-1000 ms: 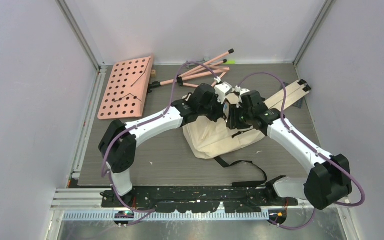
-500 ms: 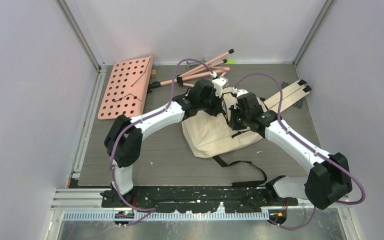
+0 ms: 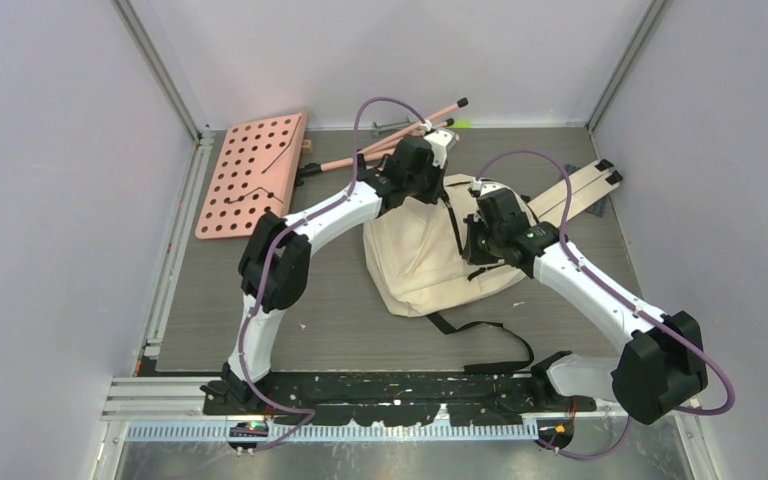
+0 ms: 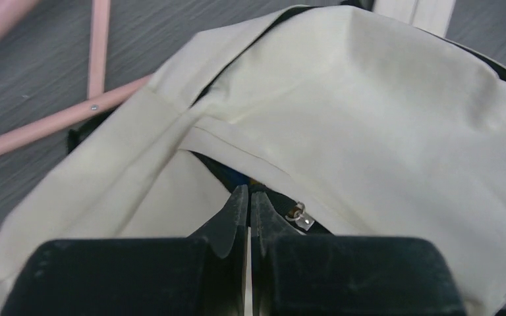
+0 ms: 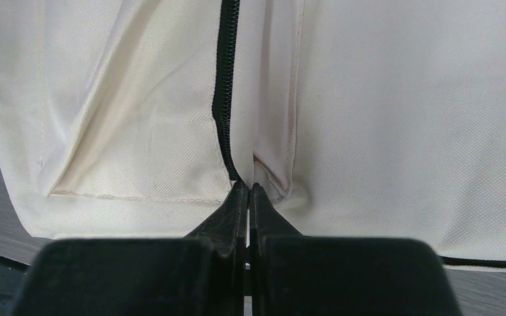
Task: Pack the student bag
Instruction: Zip the student bag at the center of the board, then reset both arms
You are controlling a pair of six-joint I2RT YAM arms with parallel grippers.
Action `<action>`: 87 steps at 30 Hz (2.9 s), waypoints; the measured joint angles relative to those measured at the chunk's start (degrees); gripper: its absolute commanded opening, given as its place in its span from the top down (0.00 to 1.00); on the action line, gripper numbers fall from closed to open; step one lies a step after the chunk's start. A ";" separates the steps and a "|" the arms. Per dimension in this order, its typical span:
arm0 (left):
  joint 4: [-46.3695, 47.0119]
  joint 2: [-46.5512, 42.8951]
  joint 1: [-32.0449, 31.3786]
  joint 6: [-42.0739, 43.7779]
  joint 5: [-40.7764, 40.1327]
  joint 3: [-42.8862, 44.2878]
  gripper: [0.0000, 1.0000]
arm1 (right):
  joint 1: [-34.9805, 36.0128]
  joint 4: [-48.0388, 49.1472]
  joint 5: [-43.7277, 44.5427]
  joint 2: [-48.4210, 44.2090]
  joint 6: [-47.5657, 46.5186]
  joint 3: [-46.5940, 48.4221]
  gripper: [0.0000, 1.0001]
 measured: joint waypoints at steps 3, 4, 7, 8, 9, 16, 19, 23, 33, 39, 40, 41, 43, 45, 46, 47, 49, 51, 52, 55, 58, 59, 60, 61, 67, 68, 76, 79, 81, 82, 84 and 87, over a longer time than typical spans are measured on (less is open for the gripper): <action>-0.02 0.31 1.07 0.83 -2.10 0.44 1.00 | 0.00 -1.14 0.11 0.09 0.63 0.17 0.99; -0.04 0.42 1.38 1.01 -2.51 0.68 1.00 | 0.00 -1.36 0.13 0.09 0.72 0.26 0.99; -0.24 1.79 2.08 1.11 -2.60 3.02 1.00 | 0.00 -1.90 0.22 0.09 0.94 0.74 0.99; -0.26 2.40 2.19 1.16 -2.64 3.82 1.00 | 0.00 -2.03 0.26 0.09 0.98 0.96 0.99; -0.35 3.21 2.29 1.18 -2.60 4.72 1.00 | 0.00 -2.16 0.28 0.09 1.01 1.09 0.99; -0.48 9.73 3.61 1.29 -4.13 9.40 1.00 | 0.00 -3.28 0.55 0.44 1.09 1.66 0.99; -0.57 11.58 4.24 1.29 -5.77 10.80 1.00 | 0.02 -3.63 0.76 0.44 1.22 1.66 0.99; -1.09 13.03 4.70 1.18 -6.80 12.48 1.00 | 0.00 -3.41 0.92 0.44 1.27 1.70 0.99; -2.71 17.79 4.72 0.09 -6.38 17.81 1.00 | 0.00 -2.89 1.20 0.46 1.25 2.21 0.99; 0.02 17.51 5.03 0.46 -7.56 16.41 0.45 | 0.09 -5.14 1.64 0.68 0.94 4.24 0.56; 1.60 17.00 5.51 0.24 -7.89 14.91 0.39 | 0.15 -5.95 1.86 0.68 1.03 4.63 0.50; 2.80 16.22 6.10 0.00 -8.13 12.92 0.32 | 0.15 -6.91 2.21 0.68 0.79 5.14 0.33; 4.61 14.10 7.17 -0.24 -8.41 8.79 0.19 | 0.13 -7.82 2.75 0.79 0.52 6.08 0.25; 6.32 11.17 8.07 -0.31 -9.09 4.37 0.11 | 0.11 -8.46 3.34 1.01 0.13 7.48 0.22; 6.91 9.35 8.59 -0.46 -9.77 2.16 0.08 | 0.00 -8.72 3.69 1.22 -0.07 8.26 0.21; 7.37 7.72 8.87 -0.39 -10.29 0.57 0.06 | -0.09 -8.79 3.96 1.36 -0.11 8.98 0.19; 8.44 4.07 9.01 -0.24 -11.30 -2.43 0.03 | -0.55 -8.70 4.70 1.51 -0.09 10.40 0.17; 9.44 -0.79 8.79 -0.02 -12.17 -5.95 0.02 | -1.44 -8.70 5.07 1.53 -0.09 11.39 0.16; 9.68 -3.45 8.70 0.15 -12.57 -7.58 0.01 | -2.38 -8.55 5.20 1.53 -0.04 11.67 0.15; 9.99 -11.15 8.61 0.22 -13.92 -11.69 0.00 | -6.56 -8.20 5.18 1.53 0.26 11.85 0.14; 10.03 -19.23 9.20 -0.44 -15.67 -17.40 0.00 | -13.11 -8.07 4.87 1.51 0.79 11.85 0.14; 9.77 -22.18 9.79 -0.81 -16.44 -19.85 0.00 | -15.28 -7.89 4.79 1.42 0.83 11.82 0.14; 9.53 -24.52 10.38 -1.14 -17.18 -21.86 0.00 | -17.42 -7.74 4.76 1.25 0.83 11.82 0.14; 8.96 -27.65 11.43 -1.86 -18.49 -24.81 0.00 | -19.47 -7.61 4.76 0.94 0.83 11.80 0.13; 0.20 -44.06 17.66 -5.40 -28.09 -38.03 0.00 | -29.24 -6.29 4.79 -4.48 0.72 11.63 0.13; -1.40 -46.69 18.36 -5.79 -29.62 -39.43 0.00 | -29.97 -5.99 4.87 -5.51 0.66 11.56 0.13; -11.76 -71.14 19.23 -6.38 -41.13 -44.24 0.00 | -31.12 2.89 4.98 -19.82 -0.74 2.71 0.10; -15.63 -76.11 19.23 -6.82 -44.24 -44.74 0.00 | -31.12 6.51 5.42 -26.95 -0.68 -4.74 0.08; -18.56 -77.02 19.23 -7.80 -45.79 -44.81 0.00 | -31.12 7.74 6.21 -30.82 -0.52 -8.90 0.08; -19.69 -76.91 19.23 -8.13 -46.23 -44.89 0.00 | -31.15 8.09 6.56 -32.09 -0.48 -10.16 0.08; -22.86 -76.11 19.23 -9.16 -47.15 -45.29 0.00 | -31.15 8.11 7.50 -34.49 -0.31 -12.24 0.08; -25.35 -74.79 19.23 -9.75 -47.71 -45.81 0.00 | -31.15 8.26 8.35 -35.60 -0.28 -12.66 0.08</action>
